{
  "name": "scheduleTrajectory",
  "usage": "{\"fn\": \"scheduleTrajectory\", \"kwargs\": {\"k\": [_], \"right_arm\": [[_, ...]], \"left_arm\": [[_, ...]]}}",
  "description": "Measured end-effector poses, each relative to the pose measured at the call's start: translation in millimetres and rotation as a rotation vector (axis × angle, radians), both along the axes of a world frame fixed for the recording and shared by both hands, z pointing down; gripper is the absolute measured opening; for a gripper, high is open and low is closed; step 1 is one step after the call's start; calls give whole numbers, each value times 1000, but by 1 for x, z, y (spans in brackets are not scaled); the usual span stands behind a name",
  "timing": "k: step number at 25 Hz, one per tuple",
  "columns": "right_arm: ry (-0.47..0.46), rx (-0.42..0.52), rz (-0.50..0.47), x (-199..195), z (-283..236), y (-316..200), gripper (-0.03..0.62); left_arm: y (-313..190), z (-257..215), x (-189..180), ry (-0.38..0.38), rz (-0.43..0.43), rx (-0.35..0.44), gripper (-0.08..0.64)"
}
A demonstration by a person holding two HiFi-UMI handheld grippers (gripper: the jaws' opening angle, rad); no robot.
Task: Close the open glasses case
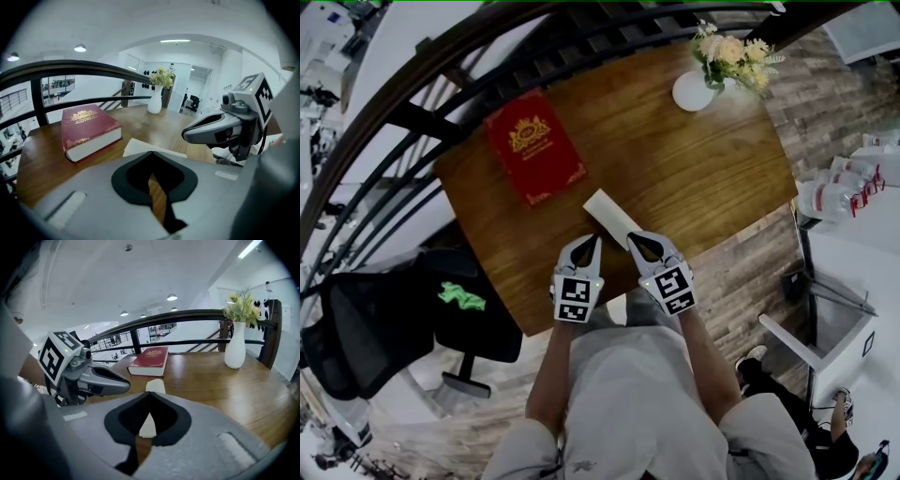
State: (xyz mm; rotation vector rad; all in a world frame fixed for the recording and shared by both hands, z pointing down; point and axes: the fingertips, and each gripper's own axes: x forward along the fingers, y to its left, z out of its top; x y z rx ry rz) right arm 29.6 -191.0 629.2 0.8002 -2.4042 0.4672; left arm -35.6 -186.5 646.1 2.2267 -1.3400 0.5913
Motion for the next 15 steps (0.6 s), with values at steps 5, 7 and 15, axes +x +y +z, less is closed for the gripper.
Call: {"fn": "scheduleTrajectory", "kwargs": {"k": [5,7,15], "right_arm": [[-22,51,45,10,-23,1,2],[-27,62,62,14,-30,3,2],[-31,106,88,19,-50,6,3]], "left_arm": [[1,-30,-8,10,-7,74,20],[3,-39,-10,9,-5,96,20],[9,-60,-14,10,-8,142,20]]}}
